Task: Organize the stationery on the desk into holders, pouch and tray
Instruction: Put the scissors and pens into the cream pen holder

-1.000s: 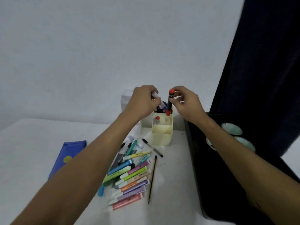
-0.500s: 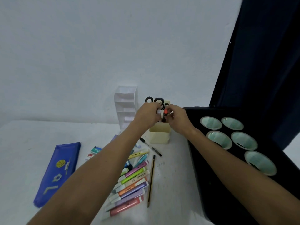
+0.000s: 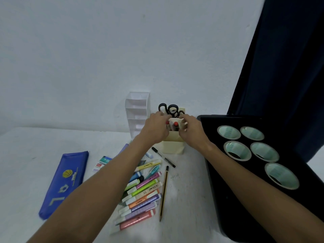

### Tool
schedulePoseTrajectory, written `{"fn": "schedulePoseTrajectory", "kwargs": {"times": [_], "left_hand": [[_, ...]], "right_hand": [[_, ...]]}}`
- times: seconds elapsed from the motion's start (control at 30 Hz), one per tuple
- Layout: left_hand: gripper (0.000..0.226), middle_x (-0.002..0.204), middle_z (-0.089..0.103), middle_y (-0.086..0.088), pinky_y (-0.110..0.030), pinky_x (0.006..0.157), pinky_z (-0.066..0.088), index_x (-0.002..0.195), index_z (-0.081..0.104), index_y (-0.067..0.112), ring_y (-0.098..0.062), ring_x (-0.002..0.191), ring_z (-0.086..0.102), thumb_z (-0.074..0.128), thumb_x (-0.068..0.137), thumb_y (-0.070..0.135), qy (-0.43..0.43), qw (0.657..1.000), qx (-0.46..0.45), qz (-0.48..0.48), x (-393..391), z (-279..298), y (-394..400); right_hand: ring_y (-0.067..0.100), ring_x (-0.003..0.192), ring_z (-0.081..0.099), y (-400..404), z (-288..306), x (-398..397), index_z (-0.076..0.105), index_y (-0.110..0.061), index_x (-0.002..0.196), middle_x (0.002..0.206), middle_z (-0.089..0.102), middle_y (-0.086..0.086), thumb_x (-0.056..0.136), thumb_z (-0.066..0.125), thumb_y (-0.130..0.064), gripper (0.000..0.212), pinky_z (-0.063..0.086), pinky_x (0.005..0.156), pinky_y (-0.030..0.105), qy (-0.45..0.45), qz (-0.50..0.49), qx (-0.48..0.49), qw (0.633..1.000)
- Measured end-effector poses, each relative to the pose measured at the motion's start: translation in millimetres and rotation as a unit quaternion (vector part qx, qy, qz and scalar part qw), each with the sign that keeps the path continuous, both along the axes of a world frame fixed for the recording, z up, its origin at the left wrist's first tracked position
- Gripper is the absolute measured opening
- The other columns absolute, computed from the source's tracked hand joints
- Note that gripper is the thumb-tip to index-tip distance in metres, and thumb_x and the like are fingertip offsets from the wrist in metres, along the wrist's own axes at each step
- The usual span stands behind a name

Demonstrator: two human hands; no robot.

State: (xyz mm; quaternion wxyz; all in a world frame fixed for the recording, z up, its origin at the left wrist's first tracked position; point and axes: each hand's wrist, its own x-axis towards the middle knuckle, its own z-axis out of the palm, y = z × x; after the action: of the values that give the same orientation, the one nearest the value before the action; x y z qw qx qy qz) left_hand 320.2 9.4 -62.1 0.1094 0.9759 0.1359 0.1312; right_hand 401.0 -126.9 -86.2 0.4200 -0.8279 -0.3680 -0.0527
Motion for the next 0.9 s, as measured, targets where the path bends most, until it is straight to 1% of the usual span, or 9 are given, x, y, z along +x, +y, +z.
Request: {"fn": "schedulePoseTrajectory", "kwargs": {"times": [0.07,0.13,0.23,0.4,0.53,0.6,0.7,0.8,0.9], "left_hand": [[0.051,0.125,0.053,-0.013,-0.040,0.094,0.044,0.133,0.053,0.022,-0.032,0.116,0.049,0.062,0.084,0.017,-0.012,1.000,-0.027,-0.001,-11,7,8],[0.047,0.124,0.054,-0.011,-0.036,0.094,0.044,0.131,0.055,0.019,-0.029,0.114,0.053,0.063,0.085,0.014,-0.010,0.999,-0.050,0.015,-24,13,20],[0.039,0.123,0.059,-0.009,-0.029,0.092,0.043,0.126,0.060,0.015,-0.025,0.109,0.057,0.061,0.087,0.012,-0.003,0.996,-0.070,0.049,-46,19,43],[0.032,0.114,0.065,-0.006,-0.025,0.083,0.044,0.118,0.063,0.016,-0.021,0.100,0.059,0.063,0.086,0.020,0.117,0.986,-0.068,0.094,-79,9,64],[0.014,0.093,0.067,-0.008,-0.025,0.067,0.046,0.090,0.069,0.013,-0.020,0.075,0.058,0.067,0.080,0.023,0.221,0.963,-0.089,0.124,-100,-12,59],[0.016,0.084,0.068,-0.010,-0.026,0.060,0.048,0.082,0.067,0.006,-0.022,0.064,0.059,0.065,0.077,0.021,0.269,0.948,-0.097,0.141,-109,-20,54],[0.021,0.070,0.068,-0.011,-0.029,0.062,0.058,0.093,0.066,0.000,-0.025,0.063,0.069,0.061,0.077,0.012,0.302,0.930,-0.140,0.159,-115,-27,52],[0.023,0.084,0.071,-0.016,-0.032,0.067,0.061,0.101,0.068,0.000,-0.026,0.073,0.072,0.059,0.082,0.009,0.309,0.918,-0.183,0.168,-118,-30,51],[0.025,0.086,0.071,-0.013,-0.031,0.069,0.061,0.101,0.070,0.001,-0.023,0.071,0.069,0.065,0.082,0.016,0.328,0.907,-0.199,0.172,-121,-33,47]], "right_hand": [[0.017,0.079,0.054,0,6,-8,0.063,-0.007,0.105,0.094,0.056,0.006,0.084,0.063,-0.006,0.022,0.046,0.068,0.026,-0.029,0.006,0.009,1.000],[0.013,0.072,0.053,3,10,-18,0.065,-0.007,0.095,0.086,0.058,0.002,0.083,0.065,-0.007,0.011,0.045,0.063,0.019,-0.026,0.045,-0.004,0.999],[0.006,0.073,0.052,9,12,-31,0.068,-0.008,0.099,0.092,0.064,0.002,0.084,0.064,-0.009,0.015,0.037,0.062,0.004,-0.016,0.082,-0.065,0.994],[0.010,0.088,0.056,18,1,-46,0.067,-0.007,0.109,0.108,0.067,0.006,0.088,0.063,-0.015,0.023,0.041,0.077,0.017,0.026,0.120,-0.187,0.975],[0.022,0.096,0.064,20,-19,-47,0.068,-0.004,0.107,0.108,0.068,0.010,0.085,0.067,-0.013,0.023,0.050,0.079,0.026,0.046,0.088,-0.306,0.947],[0.026,0.096,0.064,17,-29,-49,0.066,-0.002,0.107,0.110,0.066,0.013,0.085,0.067,-0.015,0.026,0.051,0.079,0.030,0.043,0.072,-0.361,0.929],[0.028,0.106,0.059,12,-38,-52,0.054,-0.003,0.119,0.120,0.058,0.013,0.087,0.066,-0.017,0.037,0.049,0.085,0.031,0.047,0.058,-0.398,0.914],[0.027,0.107,0.058,11,-41,-55,0.051,-0.004,0.121,0.121,0.056,0.013,0.087,0.067,-0.020,0.040,0.046,0.080,0.029,0.055,0.057,-0.406,0.910],[0.027,0.106,0.059,13,-43,-58,0.052,-0.003,0.119,0.120,0.057,0.014,0.088,0.064,-0.017,0.036,0.044,0.076,0.028,0.045,0.057,-0.411,0.909]]}}
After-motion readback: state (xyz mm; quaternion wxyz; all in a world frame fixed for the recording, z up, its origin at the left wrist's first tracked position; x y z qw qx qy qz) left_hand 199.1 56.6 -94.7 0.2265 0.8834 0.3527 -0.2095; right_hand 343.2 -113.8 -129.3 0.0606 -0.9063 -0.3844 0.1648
